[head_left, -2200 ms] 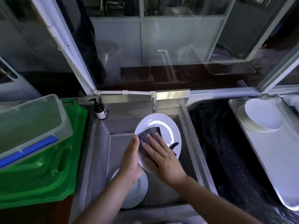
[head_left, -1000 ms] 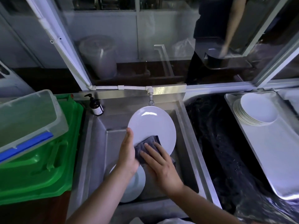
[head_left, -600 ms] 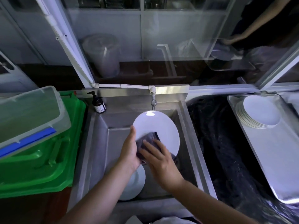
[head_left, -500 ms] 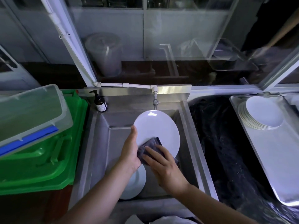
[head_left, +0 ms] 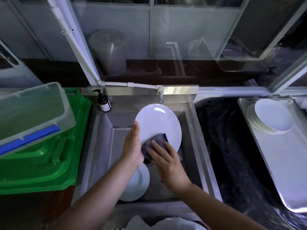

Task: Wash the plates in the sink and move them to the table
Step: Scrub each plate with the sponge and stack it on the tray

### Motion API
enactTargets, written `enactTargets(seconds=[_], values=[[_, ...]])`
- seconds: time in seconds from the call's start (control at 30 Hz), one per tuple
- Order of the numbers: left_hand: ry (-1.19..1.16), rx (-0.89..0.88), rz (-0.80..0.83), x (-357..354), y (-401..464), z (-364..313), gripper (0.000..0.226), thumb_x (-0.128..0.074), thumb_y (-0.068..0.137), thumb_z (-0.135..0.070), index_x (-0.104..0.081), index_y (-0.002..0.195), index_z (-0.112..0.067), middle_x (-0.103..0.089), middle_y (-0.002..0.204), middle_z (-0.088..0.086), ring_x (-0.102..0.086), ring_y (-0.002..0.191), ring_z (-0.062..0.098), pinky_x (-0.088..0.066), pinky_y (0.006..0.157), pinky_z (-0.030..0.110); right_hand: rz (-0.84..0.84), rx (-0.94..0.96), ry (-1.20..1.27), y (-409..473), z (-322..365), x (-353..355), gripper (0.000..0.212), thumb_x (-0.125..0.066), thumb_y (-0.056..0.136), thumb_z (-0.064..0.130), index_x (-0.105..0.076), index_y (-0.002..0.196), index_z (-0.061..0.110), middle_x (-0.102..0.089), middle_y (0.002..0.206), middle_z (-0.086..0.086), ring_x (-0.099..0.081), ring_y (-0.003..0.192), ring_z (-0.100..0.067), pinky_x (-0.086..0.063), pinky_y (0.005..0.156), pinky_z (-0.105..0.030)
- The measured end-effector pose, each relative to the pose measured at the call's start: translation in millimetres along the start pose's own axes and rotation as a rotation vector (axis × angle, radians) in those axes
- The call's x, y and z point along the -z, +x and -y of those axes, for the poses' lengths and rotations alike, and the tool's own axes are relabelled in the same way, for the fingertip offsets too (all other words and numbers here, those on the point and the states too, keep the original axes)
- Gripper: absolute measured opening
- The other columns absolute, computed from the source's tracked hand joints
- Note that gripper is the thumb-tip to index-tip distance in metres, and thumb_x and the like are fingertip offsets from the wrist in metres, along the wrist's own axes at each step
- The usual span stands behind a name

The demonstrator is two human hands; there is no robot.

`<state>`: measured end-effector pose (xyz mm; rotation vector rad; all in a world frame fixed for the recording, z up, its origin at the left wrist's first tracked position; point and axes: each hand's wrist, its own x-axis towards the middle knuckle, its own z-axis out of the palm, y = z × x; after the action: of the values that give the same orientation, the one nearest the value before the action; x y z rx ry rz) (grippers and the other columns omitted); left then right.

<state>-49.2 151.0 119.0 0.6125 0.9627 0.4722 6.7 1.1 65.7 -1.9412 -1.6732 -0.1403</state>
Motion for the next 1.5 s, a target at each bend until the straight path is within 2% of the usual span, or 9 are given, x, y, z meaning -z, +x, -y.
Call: enactTargets(seconds=[0.1,0.27,0.5,0.67,0.77,0.93,1.03,1.23,1.5], values=[[-0.019,0.01,0.04,2,-5,12,0.072,-0.059,0.087,-0.063,-0.063,0.133,-0.007,-0.071,0.125,0.018,-0.069,0.115,0.034,-0.058,0.091,0.043,-0.058,-0.017,-0.009,34,-23,-7,0.047,-0.06,0.092,0.003,-0.06,0.139,0.01,-0.052,0.15,-0.007,-0.037,0.145,-0.023,-0.034,0.116,-0.051],[0.076,0.002,0.036,3,-5,26,0.049,-0.05,0.103,-0.05,-0.065,0.134,-0.016,-0.073,0.124,0.009,-0.07,0.114,0.026,-0.051,0.106,0.05,-0.104,-0.303,0.003,75,-49,-9,0.051,-0.061,0.098,0.005,-0.054,0.145,0.021,-0.045,0.156,-0.002,-0.04,0.139,-0.038,-0.037,0.113,-0.052],[-0.021,-0.033,0.008,8,13,11,0.105,-0.082,0.056,-0.078,-0.064,0.133,-0.009,-0.069,0.128,0.019,-0.066,0.118,0.041,-0.05,0.101,0.063,0.01,0.002,-0.001,1,-20,-5,0.04,-0.052,0.101,0.014,-0.061,0.14,0.015,-0.045,0.156,-0.004,-0.041,0.144,-0.033,-0.033,0.117,-0.054],[0.116,-0.011,0.005,1,-3,27,0.041,-0.052,0.103,-0.049,-0.072,0.12,-0.018,-0.077,0.114,0.007,-0.073,0.106,0.026,-0.055,0.1,0.049,-0.19,-0.228,-0.035,72,-47,-1,0.043,-0.064,0.094,0.002,-0.063,0.135,0.014,-0.052,0.149,-0.002,-0.039,0.136,-0.03,-0.039,0.11,-0.048],[0.093,-0.023,-0.02,-5,-2,24,0.042,-0.05,0.104,-0.049,-0.071,0.122,-0.017,-0.076,0.116,0.008,-0.075,0.102,0.024,-0.057,0.093,0.044,-0.12,-0.329,-0.041,84,-56,-7,0.047,-0.061,0.097,0.005,-0.058,0.141,0.019,-0.05,0.152,-0.003,-0.044,0.134,-0.042,-0.037,0.113,-0.051],[-0.047,-0.113,-0.075,-1,17,3,0.082,-0.071,0.074,-0.069,-0.064,0.13,-0.01,-0.071,0.125,0.017,-0.068,0.115,0.04,-0.05,0.1,0.065,-0.029,-0.122,-0.022,19,-23,-4,0.04,-0.046,0.103,0.023,-0.06,0.14,0.017,-0.05,0.152,-0.004,-0.043,0.138,-0.036,-0.033,0.118,-0.049],[-0.035,-0.104,-0.052,-1,11,6,0.06,-0.055,0.097,-0.06,-0.064,0.13,-0.01,-0.073,0.123,0.015,-0.07,0.112,0.036,-0.054,0.098,0.058,0.041,-0.041,-0.051,26,-39,-6,0.044,-0.046,0.1,0.019,-0.058,0.142,0.019,-0.047,0.155,-0.003,-0.042,0.14,-0.036,-0.032,0.117,-0.055],[0.075,-0.033,-0.005,-6,0,27,0.038,-0.049,0.104,-0.049,-0.07,0.116,-0.02,-0.079,0.107,0.004,-0.077,0.09,0.021,-0.061,0.064,0.035,-0.095,-0.31,-0.101,79,-76,-1,0.048,-0.062,0.094,0.002,-0.058,0.141,0.01,-0.05,0.15,-0.014,-0.044,0.128,-0.045,-0.043,0.102,-0.06],[0.049,-0.104,-0.058,5,7,20,0.043,-0.051,0.103,-0.05,-0.068,0.122,-0.016,-0.075,0.119,0.011,-0.071,0.11,0.034,-0.057,0.093,0.052,-0.004,-0.177,-0.025,-1,-42,-6,0.047,-0.028,0.11,0.029,-0.058,0.14,0.009,-0.049,0.152,-0.013,-0.046,0.133,-0.04,-0.045,0.104,-0.054]])
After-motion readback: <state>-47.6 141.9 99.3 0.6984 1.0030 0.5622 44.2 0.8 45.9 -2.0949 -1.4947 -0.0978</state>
